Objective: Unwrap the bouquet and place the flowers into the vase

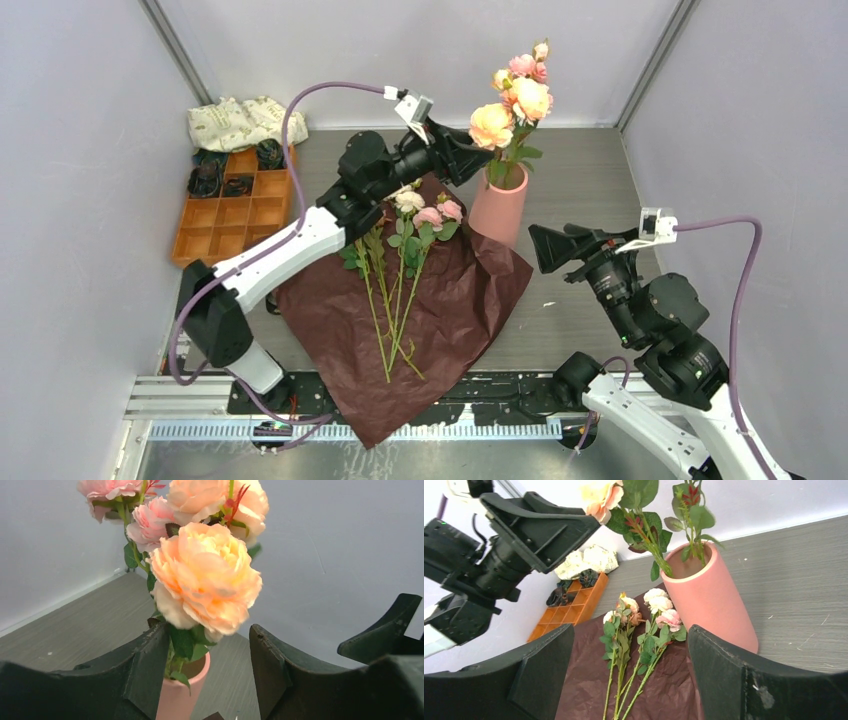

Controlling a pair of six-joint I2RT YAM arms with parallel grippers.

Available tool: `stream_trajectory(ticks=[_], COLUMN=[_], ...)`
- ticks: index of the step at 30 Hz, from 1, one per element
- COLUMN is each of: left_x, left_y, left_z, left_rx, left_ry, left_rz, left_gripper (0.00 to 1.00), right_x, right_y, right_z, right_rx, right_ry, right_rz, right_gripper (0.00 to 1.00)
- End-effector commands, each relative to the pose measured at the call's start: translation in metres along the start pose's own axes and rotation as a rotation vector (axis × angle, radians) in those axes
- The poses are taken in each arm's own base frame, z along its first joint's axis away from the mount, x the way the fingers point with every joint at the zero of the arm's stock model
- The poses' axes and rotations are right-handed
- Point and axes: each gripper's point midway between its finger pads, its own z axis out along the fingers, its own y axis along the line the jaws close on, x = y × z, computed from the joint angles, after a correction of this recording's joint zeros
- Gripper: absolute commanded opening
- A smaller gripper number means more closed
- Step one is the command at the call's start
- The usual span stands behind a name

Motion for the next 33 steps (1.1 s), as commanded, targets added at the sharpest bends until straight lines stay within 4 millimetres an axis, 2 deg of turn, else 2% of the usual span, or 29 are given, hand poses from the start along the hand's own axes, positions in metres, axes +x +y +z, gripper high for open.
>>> stream_trajectory(ticks=[1,3,4,10,15,19,20,23,26,30,33], left_x=[-0.029,-0.028,-0.034,-0.041,-0.053,-0.062,-0.065,-0.070,-0.074,-0.078,-0.081], left_y=[-0.004,-0.003,-0.005,0.001,0.017,0.025,0.026,0.027,0.028,0.029,0.028], left_z=[-0.028,-0.044,-0.055,-0.125,-0.193,-0.237,-0.261,-0.277,-0.288,-0.303,-0.314], left_rx=[-0.073,-0.108,-0.129,-0.315,-0.560,-0.706,-0.766,-0.811,-0.851,-0.900,-0.928], left_ry=[-0.040,-0.030,-0.042,-0.031,-0.045,-0.069,-0.077,-0.093,-0.106,-0.108,-0.104], left_rz=[0.073,0.078,0.082,0.090,0.073,0.072,0.070,0.065,0.056,0.050,0.058], left_gripper=[0.60,0.59,0.59,0.59,0.58,0.57,0.57,0.57,0.57,0.56,0.55], right_x=[0.000,0.003,0.005,0.021,0.053,0.078,0.094,0.115,0.156,0.212,0.251], right_y=[0.012,0.016,0.018,0.032,0.051,0.070,0.087,0.114,0.140,0.161,0.169], right_z=[0.011,0.015,0.017,0.035,0.060,0.073,0.074,0.074,0.079,0.090,0.097], right_rx=[-0.040,-0.052,-0.059,-0.094,-0.146,-0.178,-0.186,-0.203,-0.226,-0.222,-0.205], right_ry=[-0.006,0.009,0.016,0.103,0.240,0.310,0.337,0.379,0.481,0.622,0.708], right_rz=[0.026,0.026,0.027,0.021,0.022,0.005,-0.058,-0.142,-0.190,-0.210,-0.237], right_gripper=[0.88,0.88,0.88,0.85,0.83,0.81,0.81,0.81,0.81,0.77,0.76])
